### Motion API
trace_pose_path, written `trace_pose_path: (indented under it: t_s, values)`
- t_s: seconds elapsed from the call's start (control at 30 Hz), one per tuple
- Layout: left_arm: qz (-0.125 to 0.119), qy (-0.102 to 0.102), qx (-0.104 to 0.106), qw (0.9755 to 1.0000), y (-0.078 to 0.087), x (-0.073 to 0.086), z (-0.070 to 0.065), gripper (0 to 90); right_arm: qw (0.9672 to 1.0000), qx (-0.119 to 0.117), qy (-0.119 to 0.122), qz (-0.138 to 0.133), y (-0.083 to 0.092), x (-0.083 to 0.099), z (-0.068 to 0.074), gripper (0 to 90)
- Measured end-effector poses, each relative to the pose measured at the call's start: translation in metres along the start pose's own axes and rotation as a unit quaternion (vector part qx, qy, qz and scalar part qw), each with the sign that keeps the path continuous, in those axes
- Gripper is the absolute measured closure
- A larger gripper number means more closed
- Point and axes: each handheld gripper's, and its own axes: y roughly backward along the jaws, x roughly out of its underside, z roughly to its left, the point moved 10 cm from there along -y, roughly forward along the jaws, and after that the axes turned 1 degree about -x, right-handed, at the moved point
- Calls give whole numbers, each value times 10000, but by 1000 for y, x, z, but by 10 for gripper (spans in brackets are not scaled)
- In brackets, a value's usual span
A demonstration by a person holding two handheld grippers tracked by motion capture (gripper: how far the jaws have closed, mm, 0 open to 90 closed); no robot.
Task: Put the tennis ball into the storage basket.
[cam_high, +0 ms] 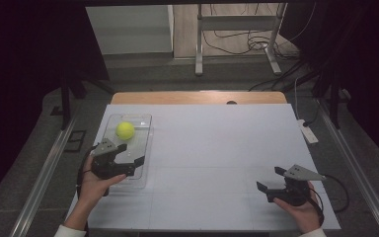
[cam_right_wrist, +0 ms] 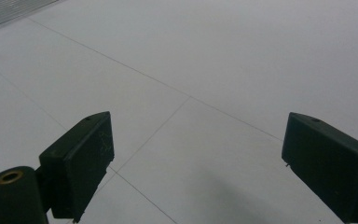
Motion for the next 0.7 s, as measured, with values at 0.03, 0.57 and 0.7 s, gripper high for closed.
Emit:
trace_pose_path:
  t_s: [0.03,0.57,0.7]
  values:
    - [8,-15,15,10000,1,3,-3,153,10000,1,-2,4,0,0,0,93]
    - [-21,-73,175,9998,8,27,-24,150,10000,13,-9,2,0,1,-2,93]
    - [6,-90,182,9998,6,29,-26,149,10000,18,1,-2,0,0,-2,93]
